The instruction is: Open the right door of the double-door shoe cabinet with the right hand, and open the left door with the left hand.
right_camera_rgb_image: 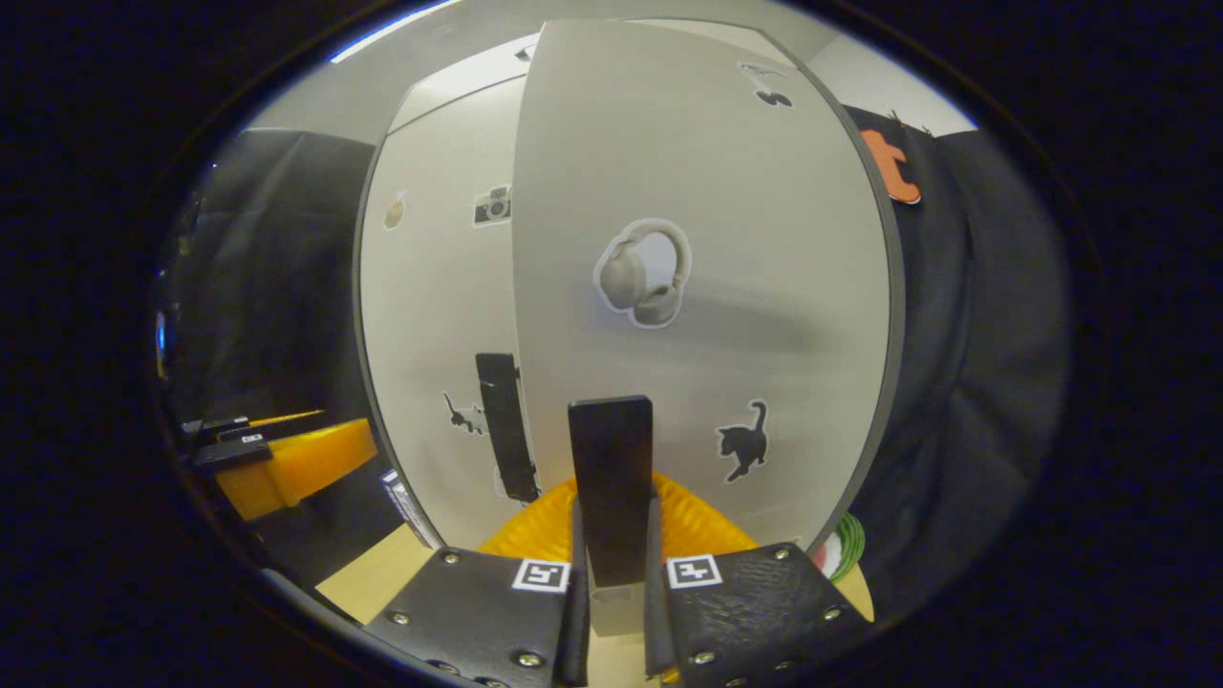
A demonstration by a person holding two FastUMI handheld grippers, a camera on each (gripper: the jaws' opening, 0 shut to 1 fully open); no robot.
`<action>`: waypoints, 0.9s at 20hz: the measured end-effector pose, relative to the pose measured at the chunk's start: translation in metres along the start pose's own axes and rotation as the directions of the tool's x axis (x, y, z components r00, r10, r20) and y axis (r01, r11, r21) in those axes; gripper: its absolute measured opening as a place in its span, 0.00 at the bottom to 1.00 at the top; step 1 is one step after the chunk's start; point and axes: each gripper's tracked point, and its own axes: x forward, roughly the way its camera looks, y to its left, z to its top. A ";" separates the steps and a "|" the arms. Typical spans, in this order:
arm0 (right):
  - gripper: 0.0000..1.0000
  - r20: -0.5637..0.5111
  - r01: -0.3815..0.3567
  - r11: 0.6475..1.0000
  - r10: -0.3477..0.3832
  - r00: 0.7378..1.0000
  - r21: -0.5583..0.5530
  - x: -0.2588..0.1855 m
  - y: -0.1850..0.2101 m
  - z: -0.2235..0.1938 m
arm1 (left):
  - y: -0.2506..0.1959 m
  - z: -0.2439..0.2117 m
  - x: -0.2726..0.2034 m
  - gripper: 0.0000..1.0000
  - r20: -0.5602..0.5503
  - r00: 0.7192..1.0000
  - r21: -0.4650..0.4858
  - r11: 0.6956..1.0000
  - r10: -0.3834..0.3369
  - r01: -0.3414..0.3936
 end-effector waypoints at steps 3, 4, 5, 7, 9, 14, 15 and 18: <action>0.23 -0.001 -0.043 0.999 0.043 0.999 0.006 -0.006 -0.005 0.001 | 0.000 0.000 -0.001 0.99 0.002 1.000 -0.002 1.000 0.000 0.000; 0.23 0.000 -0.055 0.998 0.055 0.998 0.006 -0.008 -0.006 0.000 | 0.000 0.001 -0.002 0.99 0.003 1.000 -0.003 1.000 0.002 -0.002; 0.23 0.001 -0.068 0.998 0.068 0.998 0.001 -0.010 -0.007 0.000 | 0.000 0.000 -0.001 0.99 0.003 1.000 -0.003 1.000 0.003 -0.003; 0.23 -0.002 -0.092 0.996 0.092 0.996 -0.004 -0.015 -0.009 0.000 | -0.001 0.000 -0.001 0.99 0.003 1.000 -0.002 1.000 0.003 -0.003; 0.23 -0.008 -0.113 0.994 0.113 0.994 0.002 -0.017 -0.012 0.000 | -0.003 0.000 0.000 0.99 0.004 1.000 -0.001 1.000 0.001 -0.001; 0.23 -0.021 -0.153 0.988 0.153 0.988 -0.011 -0.022 -0.017 0.000 | -0.010 -0.002 0.002 0.99 0.000 1.000 0.000 1.000 -0.010 0.010; 0.23 -0.023 -0.159 0.987 0.159 0.987 -0.010 -0.024 -0.018 0.000 | -0.012 -0.003 0.003 0.99 -0.002 1.000 0.000 1.000 -0.012 0.012; 0.23 -0.025 -0.167 0.986 0.167 0.986 -0.007 -0.026 -0.020 -0.001 | -0.015 -0.006 0.002 0.99 -0.009 1.000 0.000 1.000 -0.017 0.017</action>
